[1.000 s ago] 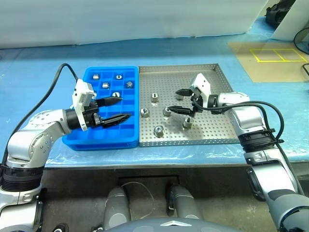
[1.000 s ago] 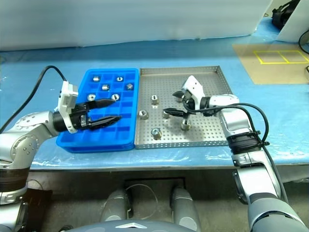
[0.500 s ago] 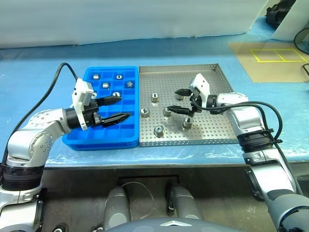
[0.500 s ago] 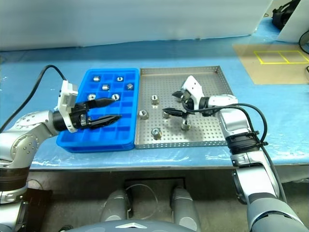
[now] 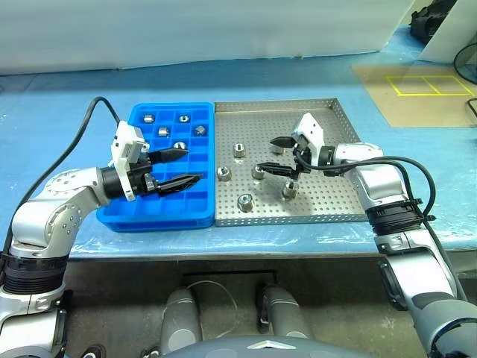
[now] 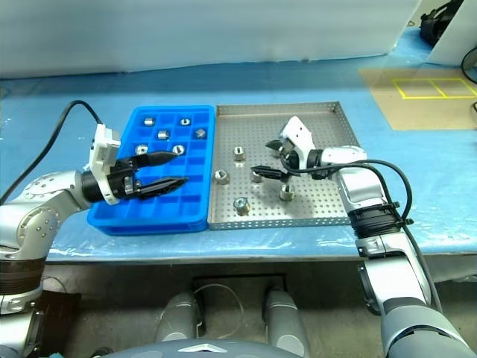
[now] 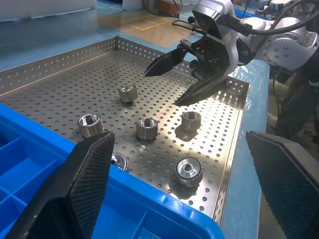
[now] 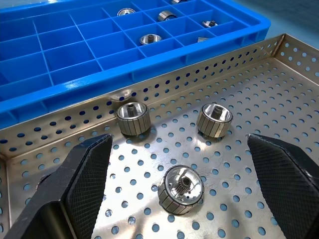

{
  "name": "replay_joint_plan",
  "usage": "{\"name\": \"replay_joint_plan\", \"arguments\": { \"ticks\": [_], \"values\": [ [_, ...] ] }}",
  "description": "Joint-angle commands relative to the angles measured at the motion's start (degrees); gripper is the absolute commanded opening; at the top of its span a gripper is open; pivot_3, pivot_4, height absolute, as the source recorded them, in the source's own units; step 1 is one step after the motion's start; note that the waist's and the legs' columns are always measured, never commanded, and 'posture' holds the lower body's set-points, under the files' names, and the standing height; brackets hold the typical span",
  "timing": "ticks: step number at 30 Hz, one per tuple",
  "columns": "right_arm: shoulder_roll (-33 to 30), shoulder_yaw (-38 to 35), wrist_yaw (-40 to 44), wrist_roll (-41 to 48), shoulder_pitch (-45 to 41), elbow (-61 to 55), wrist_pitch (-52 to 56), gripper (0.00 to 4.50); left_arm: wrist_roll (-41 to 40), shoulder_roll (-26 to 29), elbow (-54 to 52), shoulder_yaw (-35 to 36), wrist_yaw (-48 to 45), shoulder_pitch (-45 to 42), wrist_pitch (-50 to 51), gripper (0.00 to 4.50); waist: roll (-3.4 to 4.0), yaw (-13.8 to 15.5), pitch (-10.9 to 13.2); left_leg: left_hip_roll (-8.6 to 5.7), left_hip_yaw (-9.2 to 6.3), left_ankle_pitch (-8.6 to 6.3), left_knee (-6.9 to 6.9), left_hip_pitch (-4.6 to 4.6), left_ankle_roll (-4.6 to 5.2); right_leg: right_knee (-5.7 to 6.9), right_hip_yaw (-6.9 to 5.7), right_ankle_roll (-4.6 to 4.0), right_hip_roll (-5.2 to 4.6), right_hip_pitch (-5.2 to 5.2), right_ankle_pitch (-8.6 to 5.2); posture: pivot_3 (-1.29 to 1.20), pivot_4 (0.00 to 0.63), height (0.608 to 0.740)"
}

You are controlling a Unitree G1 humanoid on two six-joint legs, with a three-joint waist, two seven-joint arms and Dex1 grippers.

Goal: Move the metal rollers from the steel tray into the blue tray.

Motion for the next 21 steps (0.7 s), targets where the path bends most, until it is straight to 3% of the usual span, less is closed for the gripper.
{"name": "replay_joint_plan", "arguments": {
  "ticks": [1, 9, 15, 21],
  "values": [
    [-0.09, -0.67, -0.13, 0.32, -1.06, -1.29, -0.87, 4.45, 0.2, 0.01, -0.47, 0.42, 0.13, -0.96, -1.35, 4.44, 0.0, 0.0, 0.0, 0.0, 0.0, 0.0, 0.0, 0.0, 0.0, 0.0, 0.0, 0.0, 0.0, 0.0, 0.0, -0.21, 0.15, 0.74],
    [0.05, 0.11, 0.04, -1.04, -1.54, 0.31, -2.26, 4.45, 8.75, -1.91, 9.2, -8.7, -4.75, -13.1, -8.66, 4.44, 0.0, 0.4, 0.0, -0.01, -0.05, 0.0, 0.09, -0.01, 0.0, 0.03, -0.04, 0.0, -0.02, 0.09, 0.0, -0.22, 0.15, 0.74],
    [-0.15, -1.71, -2.86, -0.93, -1.11, -0.6, -2.03, 4.45, 15.65, -8.67, 27.65, -14.86, -9.82, -23.06, -16.02, 4.44, 0.03, 0.04, -0.02, -0.06, -0.05, -0.02, 0.18, -0.02, 0.04, 0.03, -0.01, 0.0, -0.07, 0.12, 0.01, -0.28, 0.15, 0.74],
    [-1.46, -3.93, -5.8, -0.16, 0.94, -3.59, -0.7, 4.45, 19.05, -13.56, 37.88, -19.44, -16.73, -27.93, -16.9, 4.44, 0.03, -0.1, -0.02, -0.03, -0.04, -0.04, 0.15, -0.09, 0.09, -0.01, 0.0, -0.01, -0.01, 0.05, 0.01, -0.34, 0.15, 0.74]
  ]
}}
